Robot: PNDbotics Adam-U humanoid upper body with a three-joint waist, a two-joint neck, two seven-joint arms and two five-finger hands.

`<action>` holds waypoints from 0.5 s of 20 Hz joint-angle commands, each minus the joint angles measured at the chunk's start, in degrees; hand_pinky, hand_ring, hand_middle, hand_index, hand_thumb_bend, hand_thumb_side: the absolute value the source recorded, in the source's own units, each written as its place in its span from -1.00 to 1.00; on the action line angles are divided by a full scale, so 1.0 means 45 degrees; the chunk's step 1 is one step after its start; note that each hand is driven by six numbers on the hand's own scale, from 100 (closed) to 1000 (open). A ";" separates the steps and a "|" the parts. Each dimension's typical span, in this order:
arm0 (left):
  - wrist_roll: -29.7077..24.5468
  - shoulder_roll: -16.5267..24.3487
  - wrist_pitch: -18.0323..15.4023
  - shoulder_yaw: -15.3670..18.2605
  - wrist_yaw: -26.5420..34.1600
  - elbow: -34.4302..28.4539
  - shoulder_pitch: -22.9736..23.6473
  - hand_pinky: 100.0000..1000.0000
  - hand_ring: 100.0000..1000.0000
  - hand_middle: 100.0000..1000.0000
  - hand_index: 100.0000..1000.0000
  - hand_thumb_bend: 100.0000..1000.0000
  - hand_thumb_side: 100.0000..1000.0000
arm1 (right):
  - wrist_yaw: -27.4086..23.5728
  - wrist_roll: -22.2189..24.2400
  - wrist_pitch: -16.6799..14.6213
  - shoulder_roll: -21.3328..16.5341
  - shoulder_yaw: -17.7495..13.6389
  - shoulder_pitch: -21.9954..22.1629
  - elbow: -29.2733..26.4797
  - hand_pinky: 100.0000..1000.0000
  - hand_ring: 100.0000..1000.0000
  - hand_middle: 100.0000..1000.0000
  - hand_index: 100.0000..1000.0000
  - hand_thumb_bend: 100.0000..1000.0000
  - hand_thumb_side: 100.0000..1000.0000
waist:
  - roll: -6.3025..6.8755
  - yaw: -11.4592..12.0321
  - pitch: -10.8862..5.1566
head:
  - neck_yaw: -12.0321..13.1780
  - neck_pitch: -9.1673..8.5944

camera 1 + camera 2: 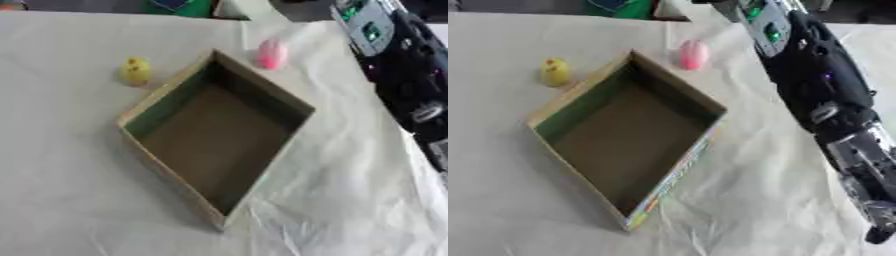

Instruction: Pick up objects on the table and place them in the box.

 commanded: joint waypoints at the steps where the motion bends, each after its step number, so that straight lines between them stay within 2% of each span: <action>1: -0.0057 0.0117 -0.0010 -0.0002 0.0051 -0.0218 -0.0154 -0.22 0.05 0.07 0.47 -1.00 1.00 | 0.0524 0.0355 -0.0269 -0.0109 -0.0059 -0.0376 0.0339 0.42 0.50 0.31 0.65 -1.00 -0.56 | 0.0029 0.0030 -0.0193 | -0.0041 -0.0169; 7: -0.0065 0.0111 0.0008 -0.0001 0.0055 -0.0218 -0.0155 -0.22 0.05 0.07 0.46 -1.00 1.00 | 0.0821 0.1223 -0.0726 -0.0250 -0.0134 -0.0301 0.0606 0.45 0.54 0.38 0.72 -1.00 -0.54 | 0.0014 0.0038 -0.0188 | 0.0031 -0.0197; 10: -0.0071 0.0112 0.0010 -0.0004 0.0057 -0.0218 -0.0158 -0.22 0.05 0.07 0.46 -1.00 1.00 | 0.0772 0.1849 -0.0959 -0.0337 -0.0193 -0.0240 0.0683 0.48 0.56 0.41 0.74 -1.00 -0.46 | 0.0013 0.0030 -0.0191 | 0.0061 -0.0204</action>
